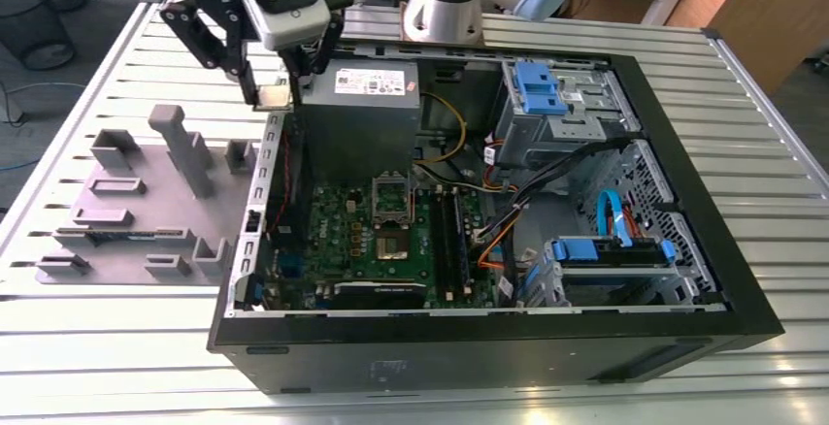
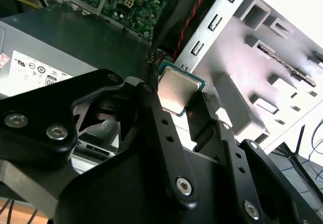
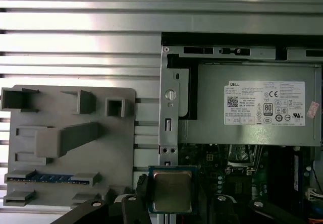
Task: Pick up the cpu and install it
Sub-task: 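Pick up the cpu and move it towards the insertion slot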
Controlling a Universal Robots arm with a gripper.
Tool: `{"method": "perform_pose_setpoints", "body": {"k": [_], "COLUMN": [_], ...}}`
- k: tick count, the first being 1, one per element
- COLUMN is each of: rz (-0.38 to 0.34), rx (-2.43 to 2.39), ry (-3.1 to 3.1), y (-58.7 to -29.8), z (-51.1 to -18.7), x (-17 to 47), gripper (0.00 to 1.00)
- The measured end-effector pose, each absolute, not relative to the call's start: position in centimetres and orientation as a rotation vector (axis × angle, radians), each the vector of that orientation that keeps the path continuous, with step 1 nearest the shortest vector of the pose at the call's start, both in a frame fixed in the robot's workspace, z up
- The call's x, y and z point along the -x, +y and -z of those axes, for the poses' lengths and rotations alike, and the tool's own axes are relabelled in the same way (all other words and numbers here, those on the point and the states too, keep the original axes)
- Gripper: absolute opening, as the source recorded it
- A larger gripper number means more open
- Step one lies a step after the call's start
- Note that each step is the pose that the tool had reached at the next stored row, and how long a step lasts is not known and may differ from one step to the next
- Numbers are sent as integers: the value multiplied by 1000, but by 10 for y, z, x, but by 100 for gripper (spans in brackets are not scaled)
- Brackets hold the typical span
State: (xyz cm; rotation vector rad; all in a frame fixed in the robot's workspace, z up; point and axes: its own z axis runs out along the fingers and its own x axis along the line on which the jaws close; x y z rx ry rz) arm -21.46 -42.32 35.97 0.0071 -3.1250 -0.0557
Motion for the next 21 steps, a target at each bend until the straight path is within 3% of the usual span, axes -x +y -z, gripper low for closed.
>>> {"method": "perform_pose_setpoints", "body": {"k": [21], "rz": [56], "rx": [-7], "ry": [-3125], "y": [-422], "z": [-359], "x": [181], "gripper": [47]}}
